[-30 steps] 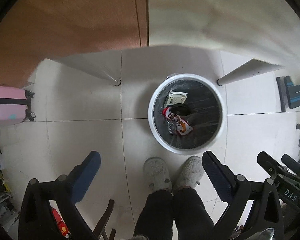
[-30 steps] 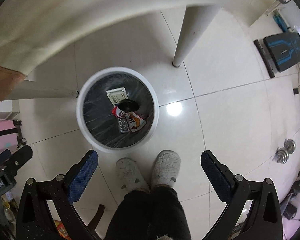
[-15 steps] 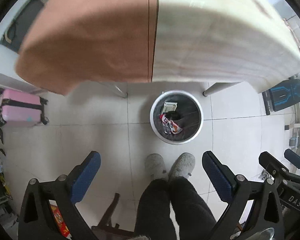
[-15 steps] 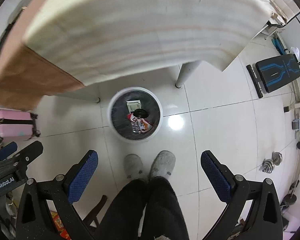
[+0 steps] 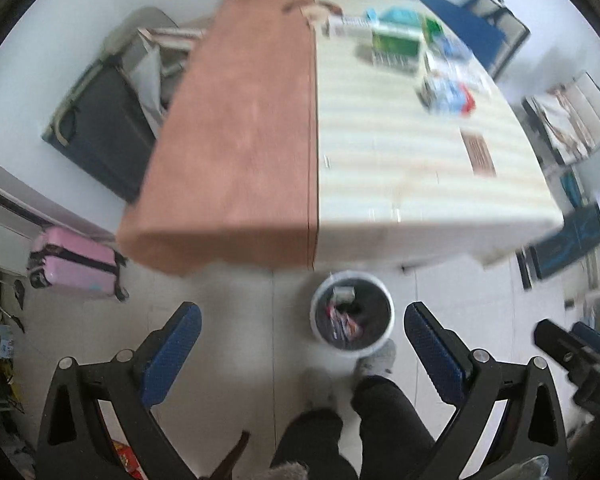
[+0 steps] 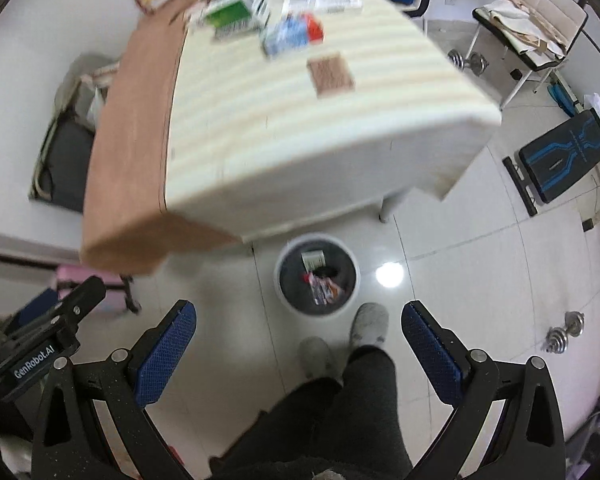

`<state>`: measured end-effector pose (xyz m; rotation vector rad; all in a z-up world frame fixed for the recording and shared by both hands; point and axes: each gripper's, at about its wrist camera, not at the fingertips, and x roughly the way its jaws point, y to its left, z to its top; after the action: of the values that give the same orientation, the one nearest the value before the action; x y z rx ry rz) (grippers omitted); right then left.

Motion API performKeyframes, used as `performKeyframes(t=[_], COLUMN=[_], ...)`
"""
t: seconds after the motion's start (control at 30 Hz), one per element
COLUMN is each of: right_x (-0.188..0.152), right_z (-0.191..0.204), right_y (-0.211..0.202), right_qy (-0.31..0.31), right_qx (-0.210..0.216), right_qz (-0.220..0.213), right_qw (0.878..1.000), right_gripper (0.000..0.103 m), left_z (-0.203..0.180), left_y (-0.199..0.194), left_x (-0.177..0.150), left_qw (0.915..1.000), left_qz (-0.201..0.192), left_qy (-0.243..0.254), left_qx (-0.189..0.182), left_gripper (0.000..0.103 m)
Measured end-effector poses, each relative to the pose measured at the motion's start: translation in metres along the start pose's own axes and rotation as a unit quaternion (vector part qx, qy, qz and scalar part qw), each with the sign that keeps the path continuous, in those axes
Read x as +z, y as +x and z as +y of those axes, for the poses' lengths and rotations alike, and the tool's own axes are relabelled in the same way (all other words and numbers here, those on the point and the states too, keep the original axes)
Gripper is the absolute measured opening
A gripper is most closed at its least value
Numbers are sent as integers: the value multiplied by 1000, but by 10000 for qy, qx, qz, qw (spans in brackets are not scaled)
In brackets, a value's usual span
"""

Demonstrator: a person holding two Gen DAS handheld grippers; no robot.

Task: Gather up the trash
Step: 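Grasp the Perfectland milk carton with the left tool while the right tool reaches the white leaflet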

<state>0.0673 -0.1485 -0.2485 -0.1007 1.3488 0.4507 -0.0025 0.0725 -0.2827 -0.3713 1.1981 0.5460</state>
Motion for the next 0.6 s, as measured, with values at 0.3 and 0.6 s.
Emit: performKeyframes(t=[0.3, 0.6], right_x=[154, 278], right_z=[-40, -130], right_y=[23, 89], right_qy=[108, 120], right_qx=[-50, -422], right_qz=[-99, 377], right_qw=[9999, 9983], right_gripper=[103, 103], left_z=[-64, -227], left_y=[39, 116], left_x=[103, 201], left_qw=[9974, 9268], left_qz=[-134, -271], left_qy=[433, 3633], left_qx=[552, 917], left_gripper=[103, 103])
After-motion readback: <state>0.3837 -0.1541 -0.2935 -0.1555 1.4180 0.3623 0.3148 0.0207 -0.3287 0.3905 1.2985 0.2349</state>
